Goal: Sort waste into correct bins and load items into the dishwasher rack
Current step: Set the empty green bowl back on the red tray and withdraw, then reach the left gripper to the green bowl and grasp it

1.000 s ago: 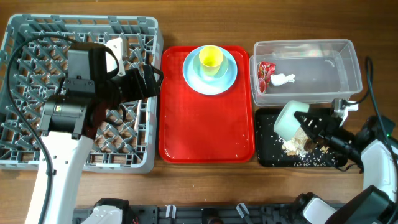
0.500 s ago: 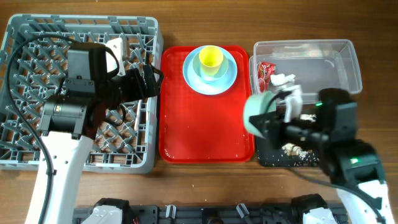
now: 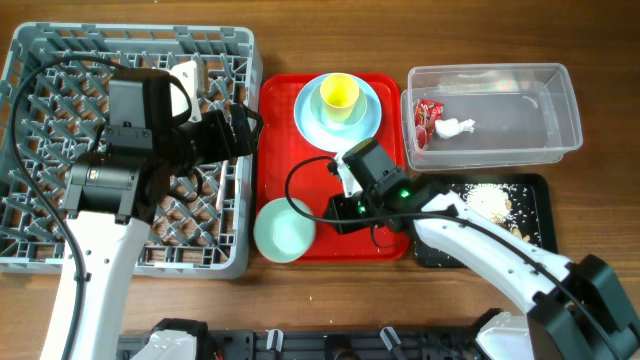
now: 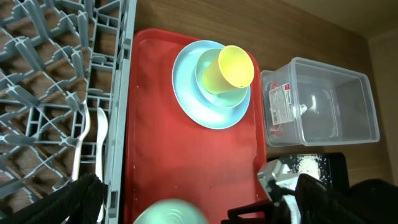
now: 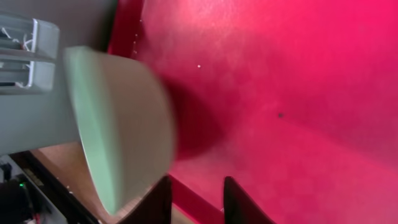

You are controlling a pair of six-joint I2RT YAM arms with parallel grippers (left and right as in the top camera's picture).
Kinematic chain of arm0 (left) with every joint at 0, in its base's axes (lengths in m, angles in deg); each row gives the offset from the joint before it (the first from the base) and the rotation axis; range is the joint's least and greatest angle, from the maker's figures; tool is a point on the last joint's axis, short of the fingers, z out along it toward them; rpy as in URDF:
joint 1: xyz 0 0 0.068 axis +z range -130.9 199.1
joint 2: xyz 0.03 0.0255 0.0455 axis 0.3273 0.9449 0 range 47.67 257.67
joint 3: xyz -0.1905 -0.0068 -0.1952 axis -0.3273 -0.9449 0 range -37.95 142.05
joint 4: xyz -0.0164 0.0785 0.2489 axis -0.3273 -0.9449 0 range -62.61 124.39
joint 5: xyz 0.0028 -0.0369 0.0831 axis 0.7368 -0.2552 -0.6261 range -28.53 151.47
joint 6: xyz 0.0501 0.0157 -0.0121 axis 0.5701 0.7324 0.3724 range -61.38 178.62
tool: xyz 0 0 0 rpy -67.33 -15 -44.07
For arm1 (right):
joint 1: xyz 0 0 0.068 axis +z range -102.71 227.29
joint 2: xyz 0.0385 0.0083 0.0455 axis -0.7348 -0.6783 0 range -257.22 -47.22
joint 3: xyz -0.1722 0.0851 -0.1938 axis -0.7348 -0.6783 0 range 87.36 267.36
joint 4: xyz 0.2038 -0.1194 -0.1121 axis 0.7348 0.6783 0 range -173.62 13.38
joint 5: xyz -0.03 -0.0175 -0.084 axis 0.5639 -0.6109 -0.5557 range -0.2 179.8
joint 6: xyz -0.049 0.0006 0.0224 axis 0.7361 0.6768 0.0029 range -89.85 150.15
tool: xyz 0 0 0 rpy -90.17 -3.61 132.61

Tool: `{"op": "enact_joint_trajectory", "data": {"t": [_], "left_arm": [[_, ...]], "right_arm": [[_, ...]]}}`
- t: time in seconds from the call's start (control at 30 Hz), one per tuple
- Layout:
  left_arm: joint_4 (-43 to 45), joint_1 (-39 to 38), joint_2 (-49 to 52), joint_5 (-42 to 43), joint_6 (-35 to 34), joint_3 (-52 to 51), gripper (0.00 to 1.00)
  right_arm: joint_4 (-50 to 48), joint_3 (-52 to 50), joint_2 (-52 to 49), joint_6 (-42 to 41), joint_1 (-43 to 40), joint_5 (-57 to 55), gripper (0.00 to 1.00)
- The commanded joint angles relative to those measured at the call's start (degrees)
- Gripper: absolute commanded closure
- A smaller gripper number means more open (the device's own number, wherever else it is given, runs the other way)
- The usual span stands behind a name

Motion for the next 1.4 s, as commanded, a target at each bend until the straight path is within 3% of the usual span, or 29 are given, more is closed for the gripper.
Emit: {"op": "enact_joint_trajectory", "data": {"t": [0.0,0.07,0.23,0.3,0.4,0.47,0.7,1.03,1.37], "left_arm": [[0.15,0.31,-0.26,0.66,-0.28,0.74,0.0],[0.15,0.31,-0.26,0.66,-0.28,0.74,0.0],[0.15,0.31,-0.26,0.66,-0.28,0.74,0.0],[0.15,0.31,-0.26,0.66,-0.28,0.74,0.0],[0.15,0.31,-0.26,0.66,-0.28,0.74,0.0],[0.15,0.31,-0.26,0.66,-0.28,0.74,0.0],[0.15,0.31,-0.26,0.66,-0.28,0.74,0.0],[0.13,0.31,-0.26,0.66,-0.28,0.74,0.0],[0.15,0.31,-0.26,0.66,-0.28,0.74,0.0]], "right_arm": [[-0.55,2.23,3.87,-0.28,0.17,0.5,0.65],[0.2,3.87,8.39,1.77,0.17,-0.35,0.59],[16.65,10.32,25.16,2.62,-4.79,-31.58,0.33],[22.99,12.11,31.87,2.67,-12.39,-42.73,0.35],[24.68,12.26,38.73,4.04,-26.45,-50.25,0.19],[24.55,12.26,40.83,3.85,-35.85,-50.47,0.0],[24.74,12.22,36.57,3.96,-38.18,-49.44,0.0],[24.65,12.22,19.02,3.98,-38.18,-49.44,0.0],[24.55,12.22,18.18,3.98,-38.18,-49.44,0.0]]}}
